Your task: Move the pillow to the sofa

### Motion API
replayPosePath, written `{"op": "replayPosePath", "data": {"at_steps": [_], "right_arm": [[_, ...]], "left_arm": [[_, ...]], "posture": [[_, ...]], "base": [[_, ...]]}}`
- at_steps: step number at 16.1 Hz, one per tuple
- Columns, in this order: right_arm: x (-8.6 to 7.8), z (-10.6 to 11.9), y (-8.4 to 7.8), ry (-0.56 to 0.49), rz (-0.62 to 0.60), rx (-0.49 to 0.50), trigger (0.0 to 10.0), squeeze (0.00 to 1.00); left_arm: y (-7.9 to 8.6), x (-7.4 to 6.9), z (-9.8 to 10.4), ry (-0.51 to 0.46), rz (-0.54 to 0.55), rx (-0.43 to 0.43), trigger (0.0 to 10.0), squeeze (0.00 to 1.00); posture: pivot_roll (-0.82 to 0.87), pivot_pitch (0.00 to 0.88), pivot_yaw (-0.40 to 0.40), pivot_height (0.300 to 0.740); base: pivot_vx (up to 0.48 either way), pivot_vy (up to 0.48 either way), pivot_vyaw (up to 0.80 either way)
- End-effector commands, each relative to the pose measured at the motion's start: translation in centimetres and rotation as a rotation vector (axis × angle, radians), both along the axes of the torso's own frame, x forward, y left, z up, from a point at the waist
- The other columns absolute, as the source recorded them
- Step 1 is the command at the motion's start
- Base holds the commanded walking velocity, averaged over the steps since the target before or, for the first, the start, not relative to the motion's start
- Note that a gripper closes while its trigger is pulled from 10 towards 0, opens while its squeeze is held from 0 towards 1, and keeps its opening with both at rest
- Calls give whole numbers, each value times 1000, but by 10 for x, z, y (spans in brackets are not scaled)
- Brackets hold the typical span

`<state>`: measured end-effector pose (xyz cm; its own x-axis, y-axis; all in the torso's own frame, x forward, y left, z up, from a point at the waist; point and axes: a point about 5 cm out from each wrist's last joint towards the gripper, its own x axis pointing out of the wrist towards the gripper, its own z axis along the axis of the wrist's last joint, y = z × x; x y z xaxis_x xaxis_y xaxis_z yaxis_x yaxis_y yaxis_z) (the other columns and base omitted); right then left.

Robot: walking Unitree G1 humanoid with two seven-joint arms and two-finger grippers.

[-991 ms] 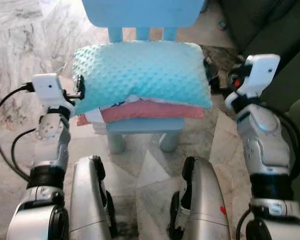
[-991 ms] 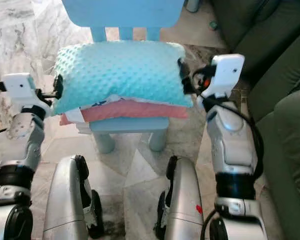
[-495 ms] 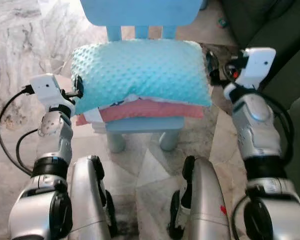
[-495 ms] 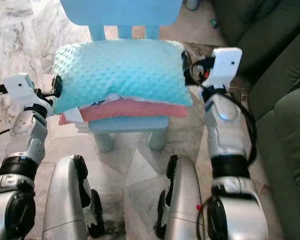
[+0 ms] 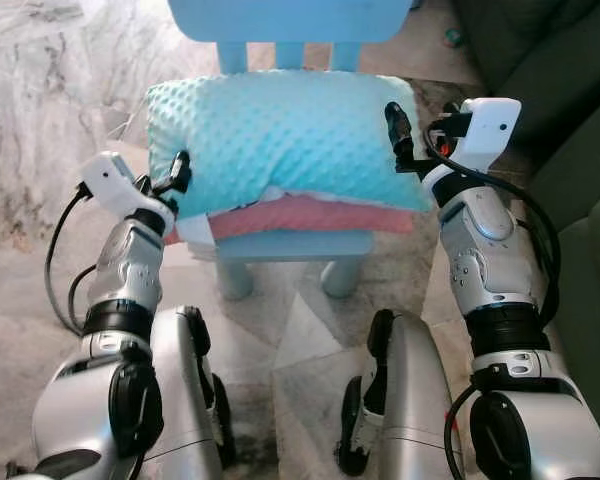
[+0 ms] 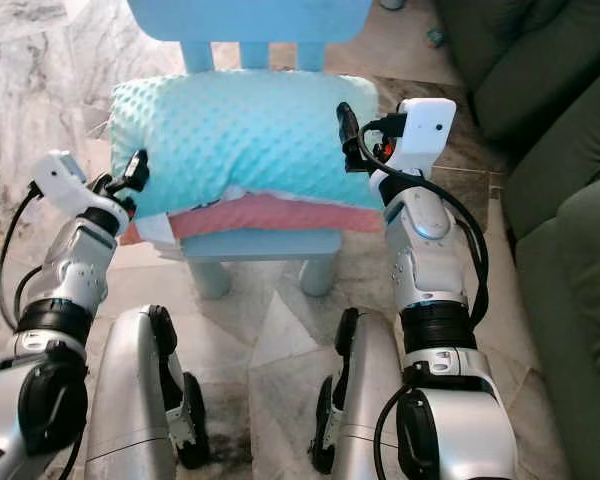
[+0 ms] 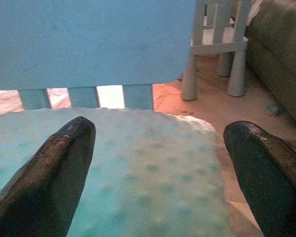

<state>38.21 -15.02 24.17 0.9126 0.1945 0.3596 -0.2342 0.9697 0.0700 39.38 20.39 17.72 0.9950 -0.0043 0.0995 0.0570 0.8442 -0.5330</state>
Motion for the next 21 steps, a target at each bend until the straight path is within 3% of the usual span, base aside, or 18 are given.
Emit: {"op": "replayPosePath", "data": {"at_steps": [1, 5, 8, 11, 13, 14, 19, 21], "right_arm": [[-4, -1, 0, -18, 17, -1, 10000, 0], [-5, -8, 1, 20, 127, 2, 10000, 0], [-5, -16, 5, 92, 261, 118, 10000, 0], [-7, -29, 20, 135, 327, 181, 10000, 0], [-9, -41, 44, 154, 380, 201, 10000, 0], [-9, -42, 46, 157, 387, 209, 10000, 0], [-6, -49, 64, 217, 423, 197, 10000, 0], [-2, -46, 54, 171, 293, 30, 10000, 0]], "left_arm": [[-3, 1, -2, 13, -36, -19, 10000, 0], [-10, 5, 6, -5, -115, -105, 10000, 0], [-14, 4, 3, 13, -197, -77, 10000, 0], [-15, 3, -3, 53, -215, -54, 10000, 0], [-17, 1, -8, 74, -220, -22, 10000, 0], [-17, 1, -8, 75, -221, -22, 10000, 0], [-11, -3, -16, 104, -223, -12, 10000, 0], [-8, -4, -16, 107, -214, -6, 10000, 0]], "posture": [[-59, 424, -40, 496], [-62, 425, -45, 496], [-59, 425, -46, 496], [-54, 428, -45, 496], [-31, 447, -43, 496], [-31, 447, -43, 496], [-22, 467, -59, 496], [-21, 469, -63, 496]], "base": [[0, 0, 0], [0, 0, 0], [0, 0, 0], [0, 0, 0], [0, 0, 0], [0, 0, 0], [0, 0, 0], [0, 0, 0]]}}
